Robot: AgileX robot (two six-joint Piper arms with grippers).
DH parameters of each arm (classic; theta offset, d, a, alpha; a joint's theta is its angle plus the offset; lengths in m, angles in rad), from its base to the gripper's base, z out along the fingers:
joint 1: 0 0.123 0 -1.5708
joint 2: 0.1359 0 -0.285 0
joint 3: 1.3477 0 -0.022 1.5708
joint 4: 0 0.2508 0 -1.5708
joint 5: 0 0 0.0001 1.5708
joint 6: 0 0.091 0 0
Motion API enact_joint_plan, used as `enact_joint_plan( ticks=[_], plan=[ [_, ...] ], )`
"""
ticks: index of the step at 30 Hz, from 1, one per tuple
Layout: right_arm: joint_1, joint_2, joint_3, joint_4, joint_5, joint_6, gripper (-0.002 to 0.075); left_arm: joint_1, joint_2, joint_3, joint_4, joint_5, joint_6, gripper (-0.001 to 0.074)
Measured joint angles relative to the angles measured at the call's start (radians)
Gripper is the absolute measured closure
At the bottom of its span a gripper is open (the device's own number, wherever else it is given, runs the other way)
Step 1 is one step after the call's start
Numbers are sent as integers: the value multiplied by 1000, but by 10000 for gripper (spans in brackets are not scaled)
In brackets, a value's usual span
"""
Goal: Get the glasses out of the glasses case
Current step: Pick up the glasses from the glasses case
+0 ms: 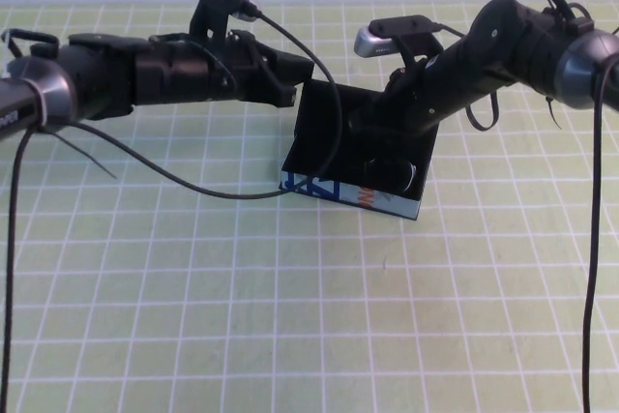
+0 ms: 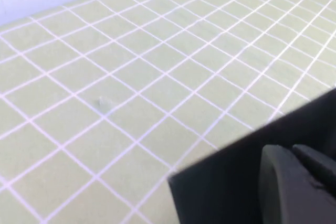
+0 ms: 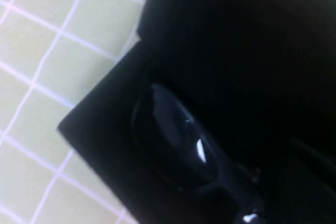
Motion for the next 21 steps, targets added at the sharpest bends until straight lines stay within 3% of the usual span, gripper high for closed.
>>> enact_joint_plan(
  ticks=[6,13,21],
  plan=[
    [0,2,-72,-51,116,0,742,0,157,-201,166,110,-229,739],
    [0,2,-83,-96,184,-59,732,0,252,-292,224,168,-319,739],
    [54,2,-83,-156,251,-247,553,0,258,-294,245,173,-342,739]
  ],
)
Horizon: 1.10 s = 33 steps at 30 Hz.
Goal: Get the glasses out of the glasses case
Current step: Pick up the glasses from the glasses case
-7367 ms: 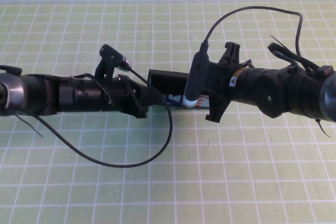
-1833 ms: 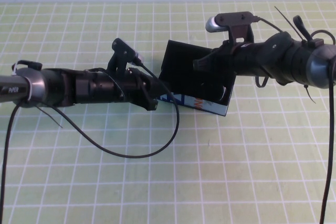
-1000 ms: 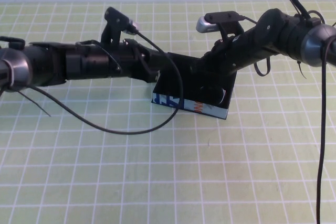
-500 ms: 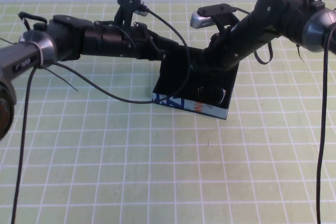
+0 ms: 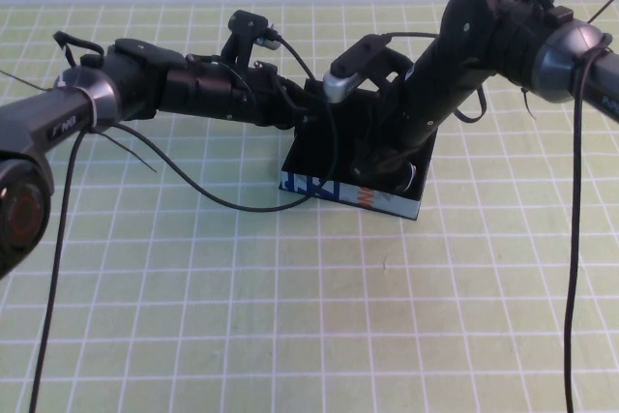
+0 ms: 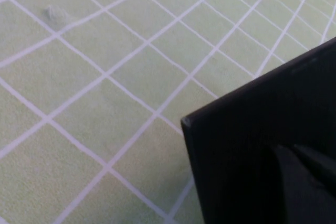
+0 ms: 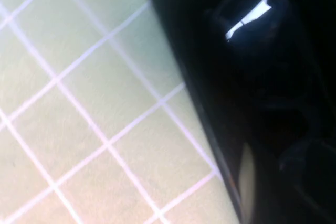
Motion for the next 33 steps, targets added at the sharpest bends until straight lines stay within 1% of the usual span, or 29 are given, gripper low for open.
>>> enact_joint_plan(
  ticks=[3,7,13,16,20,25,33],
  plan=[
    [23,0,0,-74,2,-13,512,0,0,0,4,4,-7,739],
    [35,0,0,-131,-11,-41,498,0,2,-2,4,4,-12,739],
    [34,0,0,-153,-50,-65,483,0,14,-2,4,6,-30,739],
    [34,0,0,-157,-74,-67,449,0,17,-2,4,7,-32,739],
    [34,0,0,-148,-87,-128,407,0,17,-2,4,7,-32,739],
    [34,1,0,-140,-88,-199,397,0,17,-2,4,9,-32,739],
    [34,13,0,-138,-95,-222,396,0,17,-2,4,9,-36,739]
  ],
)
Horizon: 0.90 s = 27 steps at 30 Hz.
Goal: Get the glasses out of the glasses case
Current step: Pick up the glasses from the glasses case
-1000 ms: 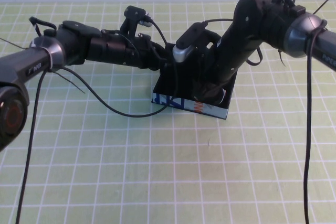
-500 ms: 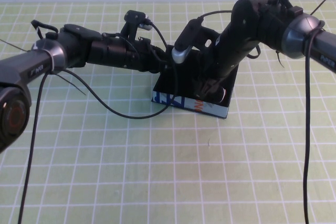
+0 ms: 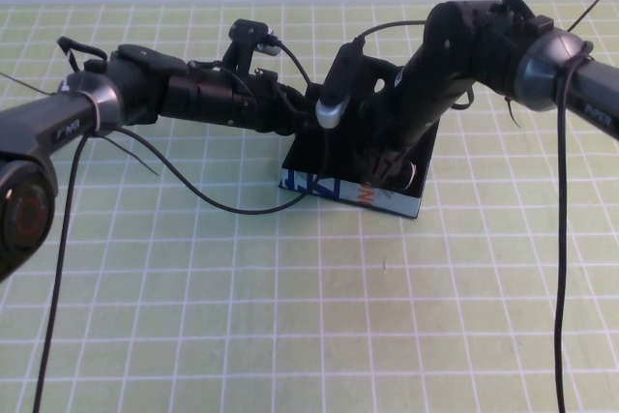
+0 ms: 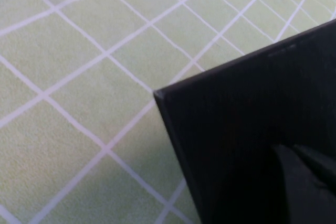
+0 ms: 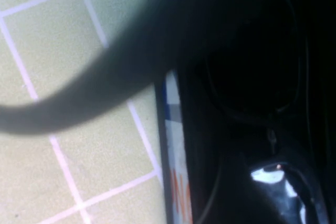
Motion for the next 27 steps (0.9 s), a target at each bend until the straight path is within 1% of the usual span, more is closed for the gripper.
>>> enact_joint_plan(
  ticks=[12,27],
  plan=[
    [0,9,-9,11,52,-27,396,0,0,0,0,4,-12,739],
    [0,9,-9,11,-32,-43,396,0,0,0,0,4,-18,739]
  ],
)
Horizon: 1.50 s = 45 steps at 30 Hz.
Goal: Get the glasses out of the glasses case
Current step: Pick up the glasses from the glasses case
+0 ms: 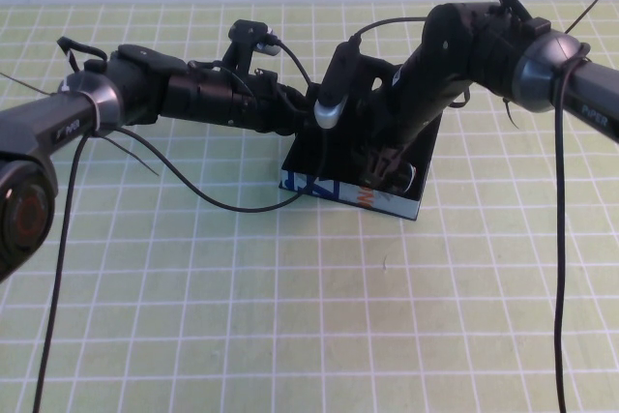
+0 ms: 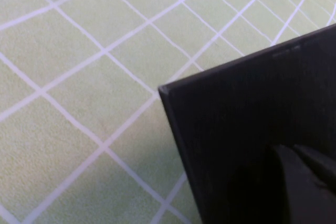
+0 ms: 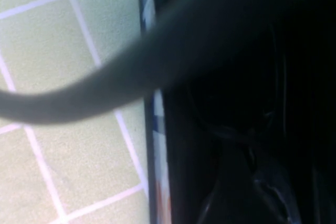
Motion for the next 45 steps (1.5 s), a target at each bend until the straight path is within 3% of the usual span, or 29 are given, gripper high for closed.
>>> enact_joint_plan(
  ticks=[19,35,45],
  plan=[
    [0,43,-1,2,25,-61,404,0,0,0,0,2,0,739],
    [0,43,-1,38,25,-61,659,0,0,0,0,10,0,739],
    [0,19,-1,28,50,-8,662,0,0,-9,2,49,-14,739]
  ],
)
